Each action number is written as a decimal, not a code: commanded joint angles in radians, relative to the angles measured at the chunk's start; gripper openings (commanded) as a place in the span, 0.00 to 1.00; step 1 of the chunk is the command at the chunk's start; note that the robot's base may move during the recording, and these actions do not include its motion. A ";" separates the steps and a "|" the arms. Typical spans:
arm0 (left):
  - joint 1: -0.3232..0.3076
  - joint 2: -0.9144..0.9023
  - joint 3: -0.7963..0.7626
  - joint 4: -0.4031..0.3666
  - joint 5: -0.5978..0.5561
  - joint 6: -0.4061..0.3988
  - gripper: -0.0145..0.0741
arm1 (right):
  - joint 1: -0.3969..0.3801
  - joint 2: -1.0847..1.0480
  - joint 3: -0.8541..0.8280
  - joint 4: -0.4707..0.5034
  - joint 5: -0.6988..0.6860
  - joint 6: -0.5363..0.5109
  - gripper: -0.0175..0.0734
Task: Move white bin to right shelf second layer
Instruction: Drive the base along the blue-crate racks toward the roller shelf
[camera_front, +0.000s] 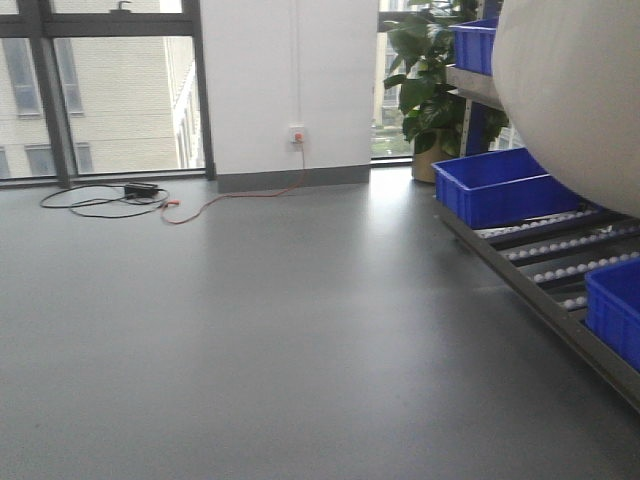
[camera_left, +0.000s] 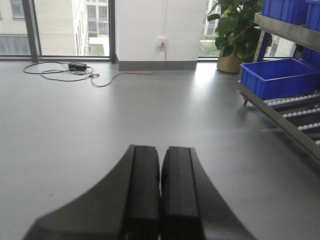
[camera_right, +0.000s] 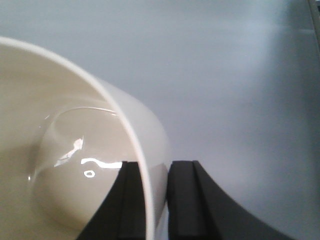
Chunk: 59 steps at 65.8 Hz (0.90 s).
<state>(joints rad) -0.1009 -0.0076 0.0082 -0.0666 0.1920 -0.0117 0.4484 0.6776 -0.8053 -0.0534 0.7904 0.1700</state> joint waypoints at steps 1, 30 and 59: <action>-0.003 -0.021 0.027 -0.002 -0.089 -0.010 0.26 | -0.001 -0.001 -0.029 -0.006 -0.085 -0.001 0.25; -0.003 -0.021 0.027 -0.002 -0.089 -0.010 0.26 | -0.001 -0.001 -0.029 -0.006 -0.085 -0.001 0.25; -0.003 -0.021 0.027 -0.002 -0.089 -0.010 0.26 | -0.001 -0.001 -0.029 -0.006 -0.085 -0.001 0.25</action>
<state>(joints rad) -0.1009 -0.0076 0.0082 -0.0660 0.1920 -0.0117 0.4484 0.6776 -0.8053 -0.0534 0.7904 0.1700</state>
